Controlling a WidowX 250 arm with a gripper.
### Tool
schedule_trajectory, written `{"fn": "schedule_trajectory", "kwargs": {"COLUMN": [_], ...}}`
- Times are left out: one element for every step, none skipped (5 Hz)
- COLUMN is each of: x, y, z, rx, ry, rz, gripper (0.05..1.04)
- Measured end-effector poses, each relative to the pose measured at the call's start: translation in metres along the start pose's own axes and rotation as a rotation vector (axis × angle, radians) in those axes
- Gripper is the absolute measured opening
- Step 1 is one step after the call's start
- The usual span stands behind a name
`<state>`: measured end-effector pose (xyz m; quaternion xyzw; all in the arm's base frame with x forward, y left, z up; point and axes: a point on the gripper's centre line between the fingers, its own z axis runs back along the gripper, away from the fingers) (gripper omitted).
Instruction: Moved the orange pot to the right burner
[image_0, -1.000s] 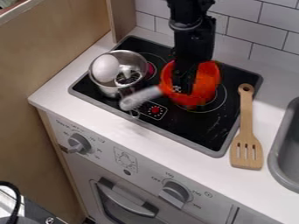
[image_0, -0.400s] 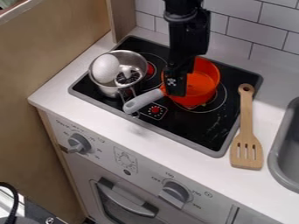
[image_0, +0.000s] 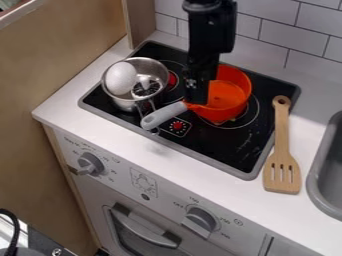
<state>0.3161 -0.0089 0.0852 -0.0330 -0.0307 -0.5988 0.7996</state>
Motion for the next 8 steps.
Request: {"fn": "schedule_trajectory", "kwargs": {"x": [-0.003, -0.011, -0.022, -0.033, -0.049, -0.063, -0.077, -0.086], "y": [-0.003, -0.008, -0.011, -0.013, -0.01, -0.001, 0.006, 0.011], "z": [0.02, 0.026, 0.039, 0.041, 0.043, 0.045, 0.04, 0.04], "rx": [-0.012, -0.035, -0.03, -0.046, -0.036, -0.005, -0.005, -0.005], "ry": [-0.032, -0.016, -0.02, -0.023, -0.026, -0.03, -0.032, -0.033], "rz": [0.008, 0.005, -0.017, -0.029, -0.054, -0.079, -0.093, -0.108], "gripper": [1.0, 1.0, 1.0, 1.0, 1.0, 1.0, 1.0, 1.0]}}
